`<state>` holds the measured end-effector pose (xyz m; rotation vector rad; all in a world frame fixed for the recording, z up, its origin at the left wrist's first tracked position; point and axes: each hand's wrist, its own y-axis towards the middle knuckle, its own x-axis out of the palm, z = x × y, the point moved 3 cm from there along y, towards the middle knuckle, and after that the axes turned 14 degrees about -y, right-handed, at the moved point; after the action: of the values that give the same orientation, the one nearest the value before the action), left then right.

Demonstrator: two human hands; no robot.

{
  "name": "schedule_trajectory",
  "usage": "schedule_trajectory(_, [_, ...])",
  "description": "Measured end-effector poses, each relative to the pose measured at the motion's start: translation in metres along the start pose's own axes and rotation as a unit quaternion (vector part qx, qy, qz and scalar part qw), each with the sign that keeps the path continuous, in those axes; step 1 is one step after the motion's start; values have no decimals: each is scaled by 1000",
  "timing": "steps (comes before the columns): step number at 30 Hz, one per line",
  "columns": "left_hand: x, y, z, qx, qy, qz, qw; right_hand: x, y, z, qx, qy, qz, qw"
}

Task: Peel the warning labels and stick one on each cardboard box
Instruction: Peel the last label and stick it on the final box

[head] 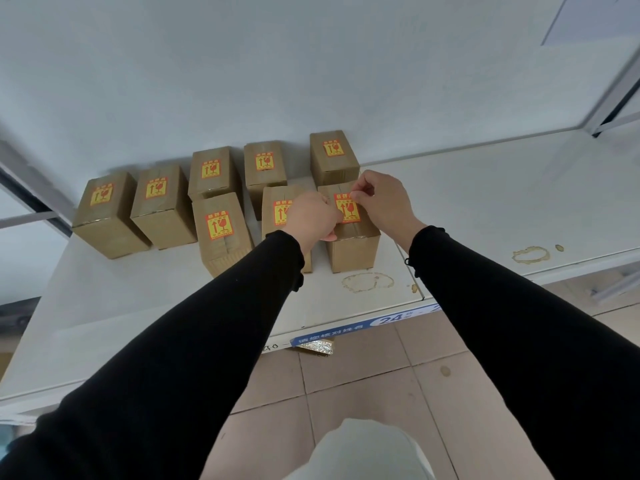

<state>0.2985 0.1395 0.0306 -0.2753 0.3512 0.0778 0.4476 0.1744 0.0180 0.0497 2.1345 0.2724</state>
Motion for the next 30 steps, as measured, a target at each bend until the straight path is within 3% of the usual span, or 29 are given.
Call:
schedule_trajectory(22, [4,8,1,11,18,-6,1000,8,5,-2,1,-62,11,998])
schedule_trajectory(26, [8,8,2,-11,124,-5,992,9,6,-3,5,-65,11,998])
schedule_trajectory(30, [6,4,3,0,149,-1,989,8,6,-5,15,-49,9,999])
